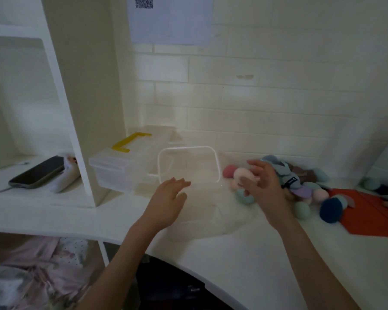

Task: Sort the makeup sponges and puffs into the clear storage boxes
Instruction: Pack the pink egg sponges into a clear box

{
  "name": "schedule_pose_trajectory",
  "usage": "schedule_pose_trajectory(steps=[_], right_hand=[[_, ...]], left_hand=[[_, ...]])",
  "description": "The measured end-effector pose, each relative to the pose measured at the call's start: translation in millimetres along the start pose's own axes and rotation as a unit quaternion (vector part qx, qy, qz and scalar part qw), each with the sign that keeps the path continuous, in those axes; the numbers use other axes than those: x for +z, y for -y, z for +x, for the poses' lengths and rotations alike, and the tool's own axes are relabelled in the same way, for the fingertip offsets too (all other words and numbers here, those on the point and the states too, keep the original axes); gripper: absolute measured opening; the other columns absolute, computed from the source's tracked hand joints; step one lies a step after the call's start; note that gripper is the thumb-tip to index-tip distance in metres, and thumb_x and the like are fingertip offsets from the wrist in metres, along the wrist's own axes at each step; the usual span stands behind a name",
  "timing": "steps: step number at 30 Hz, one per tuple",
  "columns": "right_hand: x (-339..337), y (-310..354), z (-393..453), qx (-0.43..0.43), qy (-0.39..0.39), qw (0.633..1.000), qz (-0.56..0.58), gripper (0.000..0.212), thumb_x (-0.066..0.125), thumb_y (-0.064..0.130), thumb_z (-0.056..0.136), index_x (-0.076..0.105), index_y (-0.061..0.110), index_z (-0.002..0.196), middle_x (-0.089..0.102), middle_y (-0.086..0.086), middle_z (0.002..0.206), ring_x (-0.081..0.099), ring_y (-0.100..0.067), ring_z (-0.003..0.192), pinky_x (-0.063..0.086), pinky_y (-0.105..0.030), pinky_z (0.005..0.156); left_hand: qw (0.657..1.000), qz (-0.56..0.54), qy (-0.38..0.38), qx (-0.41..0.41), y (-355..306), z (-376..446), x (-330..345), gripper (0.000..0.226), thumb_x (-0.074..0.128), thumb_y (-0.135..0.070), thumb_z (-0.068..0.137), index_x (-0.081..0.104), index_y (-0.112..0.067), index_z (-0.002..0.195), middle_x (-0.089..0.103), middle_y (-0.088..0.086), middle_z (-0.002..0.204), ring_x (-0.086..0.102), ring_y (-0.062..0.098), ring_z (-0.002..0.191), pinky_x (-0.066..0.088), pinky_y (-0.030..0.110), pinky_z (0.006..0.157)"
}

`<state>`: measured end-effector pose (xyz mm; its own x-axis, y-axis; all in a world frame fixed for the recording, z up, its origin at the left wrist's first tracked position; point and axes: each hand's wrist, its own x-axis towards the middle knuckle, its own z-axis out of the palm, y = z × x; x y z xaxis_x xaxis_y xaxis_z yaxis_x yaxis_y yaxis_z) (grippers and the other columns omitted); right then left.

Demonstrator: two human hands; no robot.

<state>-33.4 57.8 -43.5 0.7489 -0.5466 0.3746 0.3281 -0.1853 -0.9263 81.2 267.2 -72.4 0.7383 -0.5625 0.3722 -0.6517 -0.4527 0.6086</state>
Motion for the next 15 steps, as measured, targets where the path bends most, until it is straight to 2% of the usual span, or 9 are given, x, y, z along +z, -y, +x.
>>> schedule_pose_trajectory(steps=[1,3,4,6,8,11,13,15], right_hand=[[8,4,-1,-0.006,0.013,1.000,-0.028,0.036,0.069,-0.003,0.081,0.051,0.020,0.103,0.063,-0.001,0.096,0.061,-0.016,0.077,0.051,-0.020,0.056],[26,11,-4,-0.028,0.070,0.991,-0.112,0.033,0.075,0.004,0.077,0.054,0.025,0.091,0.065,-0.005,0.096,0.061,-0.015,0.076,0.050,-0.024,0.059],[35,15,-6,-0.032,0.113,0.980,-0.158,0.029,0.077,0.009,0.075,0.058,0.027,0.089,0.065,-0.004,0.098,0.062,-0.014,0.075,0.051,-0.025,0.061],[53,21,-9,-0.033,0.200,0.948,-0.245,0.025,0.077,0.013,0.074,0.064,0.029,0.089,0.059,0.000,0.104,0.061,-0.009,0.075,0.051,-0.021,0.066],[71,20,-10,-0.041,0.267,0.913,-0.307,0.028,0.077,0.011,0.073,0.067,0.028,0.093,0.055,0.000,0.104,0.057,-0.006,0.073,0.051,-0.020,0.069],[92,11,-12,-0.042,0.322,0.894,-0.309,0.028,0.074,0.009,0.074,0.065,0.023,0.096,0.061,0.000,0.099,0.061,-0.016,0.076,0.054,-0.031,0.071],[98,7,-14,-0.041,0.314,0.897,-0.309,0.025,0.072,0.014,0.079,0.057,0.022,0.097,0.062,0.002,0.098,0.061,-0.018,0.076,0.051,-0.024,0.061],[100,5,-12,-0.052,0.303,0.898,-0.316,0.027,0.073,0.016,0.078,0.052,0.022,0.093,0.061,0.002,0.096,0.057,-0.013,0.067,0.045,-0.017,0.053]], left_hand=[[0.995,-0.089,-0.025,-0.022,-4,-2,2,0.039,0.040,-0.014,0.093,0.057,-0.021,0.127,0.049,0.001,0.141,0.036,0.009,0.133,0.023,0.017,0.107],[0.962,-0.256,-0.074,-0.055,-11,-8,0,0.044,0.037,-0.004,0.080,0.063,-0.019,0.112,0.062,0.001,0.125,0.052,-0.003,0.112,0.035,0.007,0.089],[0.944,-0.307,-0.099,-0.067,-13,-11,-1,0.046,0.037,0.003,0.077,0.064,-0.018,0.108,0.065,0.000,0.119,0.054,-0.006,0.106,0.037,0.006,0.083],[0.909,-0.378,-0.145,-0.100,-15,-16,2,0.048,0.037,0.012,0.077,0.064,-0.016,0.104,0.066,-0.005,0.113,0.056,-0.001,0.108,0.039,0.011,0.080],[0.886,-0.414,-0.177,-0.113,-13,-23,9,0.042,0.038,0.012,0.080,0.062,-0.015,0.102,0.066,-0.009,0.111,0.056,0.004,0.110,0.042,0.012,0.080],[0.890,-0.413,-0.174,-0.083,-10,-30,19,0.033,0.045,0.003,0.082,0.063,-0.019,0.097,0.066,-0.011,0.105,0.061,0.005,0.100,0.047,0.010,0.074],[0.890,-0.420,-0.161,-0.073,-11,-29,19,0.032,0.049,-0.004,0.076,0.063,-0.023,0.097,0.067,-0.013,0.095,0.062,0.004,0.087,0.049,0.014,0.067],[0.895,-0.415,-0.155,-0.055,-14,-31,17,0.032,0.051,-0.012,0.071,0.062,-0.024,0.098,0.067,-0.016,0.091,0.062,0.000,0.084,0.048,0.012,0.067]])
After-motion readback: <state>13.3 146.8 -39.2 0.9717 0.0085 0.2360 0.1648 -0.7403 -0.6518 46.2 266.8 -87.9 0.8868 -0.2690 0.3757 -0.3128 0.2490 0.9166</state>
